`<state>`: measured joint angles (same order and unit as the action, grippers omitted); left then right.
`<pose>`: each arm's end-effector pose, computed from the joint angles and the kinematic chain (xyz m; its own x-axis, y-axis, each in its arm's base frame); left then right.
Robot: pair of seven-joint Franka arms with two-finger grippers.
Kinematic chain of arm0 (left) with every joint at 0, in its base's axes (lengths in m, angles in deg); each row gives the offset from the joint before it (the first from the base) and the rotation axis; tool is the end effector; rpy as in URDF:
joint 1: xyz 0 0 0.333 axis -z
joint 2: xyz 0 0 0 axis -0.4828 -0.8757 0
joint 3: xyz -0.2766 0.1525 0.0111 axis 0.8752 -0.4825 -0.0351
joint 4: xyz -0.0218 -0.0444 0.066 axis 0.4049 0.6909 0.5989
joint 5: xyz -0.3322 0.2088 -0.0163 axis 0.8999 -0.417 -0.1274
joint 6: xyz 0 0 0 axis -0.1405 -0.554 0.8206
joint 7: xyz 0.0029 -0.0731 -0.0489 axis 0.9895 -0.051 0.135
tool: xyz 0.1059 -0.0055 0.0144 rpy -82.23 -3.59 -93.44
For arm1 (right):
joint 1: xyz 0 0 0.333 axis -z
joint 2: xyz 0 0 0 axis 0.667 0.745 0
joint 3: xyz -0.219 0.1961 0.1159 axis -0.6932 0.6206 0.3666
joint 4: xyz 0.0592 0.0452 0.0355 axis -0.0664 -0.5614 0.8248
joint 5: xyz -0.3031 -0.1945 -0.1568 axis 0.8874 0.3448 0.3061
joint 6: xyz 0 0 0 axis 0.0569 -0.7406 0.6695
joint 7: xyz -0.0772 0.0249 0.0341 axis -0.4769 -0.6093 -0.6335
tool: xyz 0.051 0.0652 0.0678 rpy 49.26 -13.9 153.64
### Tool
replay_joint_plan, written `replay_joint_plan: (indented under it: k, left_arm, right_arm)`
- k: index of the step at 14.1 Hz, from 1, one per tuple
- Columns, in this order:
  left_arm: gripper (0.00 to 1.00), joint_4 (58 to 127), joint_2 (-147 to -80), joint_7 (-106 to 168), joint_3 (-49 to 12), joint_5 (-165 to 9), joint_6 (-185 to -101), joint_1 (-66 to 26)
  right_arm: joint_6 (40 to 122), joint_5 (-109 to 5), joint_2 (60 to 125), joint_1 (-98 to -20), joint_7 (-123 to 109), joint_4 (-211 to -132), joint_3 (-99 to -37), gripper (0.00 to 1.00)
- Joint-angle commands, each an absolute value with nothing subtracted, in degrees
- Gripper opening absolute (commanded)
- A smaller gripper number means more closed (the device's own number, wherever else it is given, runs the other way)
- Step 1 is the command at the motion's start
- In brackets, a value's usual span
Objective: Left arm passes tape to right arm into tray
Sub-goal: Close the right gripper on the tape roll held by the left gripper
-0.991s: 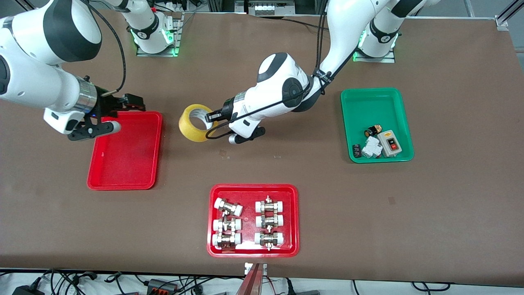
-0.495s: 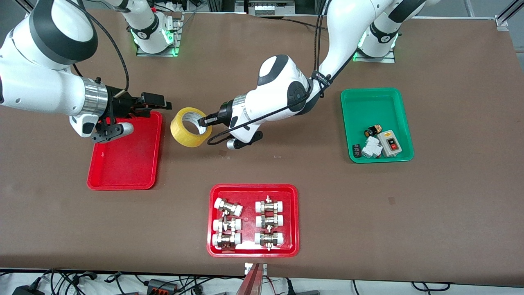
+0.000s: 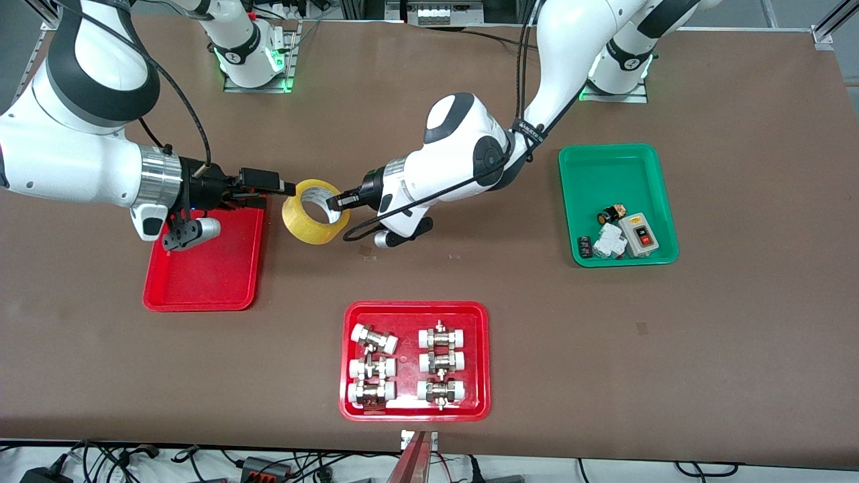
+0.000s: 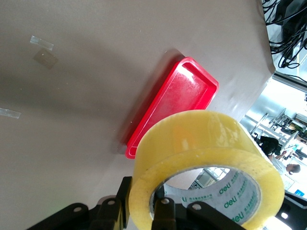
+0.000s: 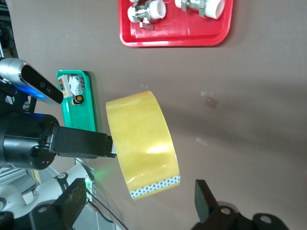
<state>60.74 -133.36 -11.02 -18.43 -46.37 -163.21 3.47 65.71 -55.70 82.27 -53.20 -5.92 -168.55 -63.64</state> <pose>0.5596 -0.5612 0.3847 0.8322 0.2906 -0.4723 0.5476 -0.5651 0.6171 0.6018 0.1684 0.4728 0.9804 0.1452 -0.1328 0.0308 -0.7797 -0.6254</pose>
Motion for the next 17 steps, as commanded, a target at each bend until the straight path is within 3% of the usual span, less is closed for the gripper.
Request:
replay_joint_plan:
  k: [1, 17]
  left_arm:
    - [0.00, 58.13, -134.39, -9.58, -18.53, -45.11, -162.51, 3.65]
    - [0.01, 58.22, -134.39, -9.67, -18.53, -45.02, -162.51, 3.57]
  right_arm:
    - [65.57, -57.72, 85.19, -53.26, -1.03, -165.94, -63.94, 1.00]
    - [65.39, -61.94, 88.00, -53.17, 5.75, -165.85, -64.03, 0.99]
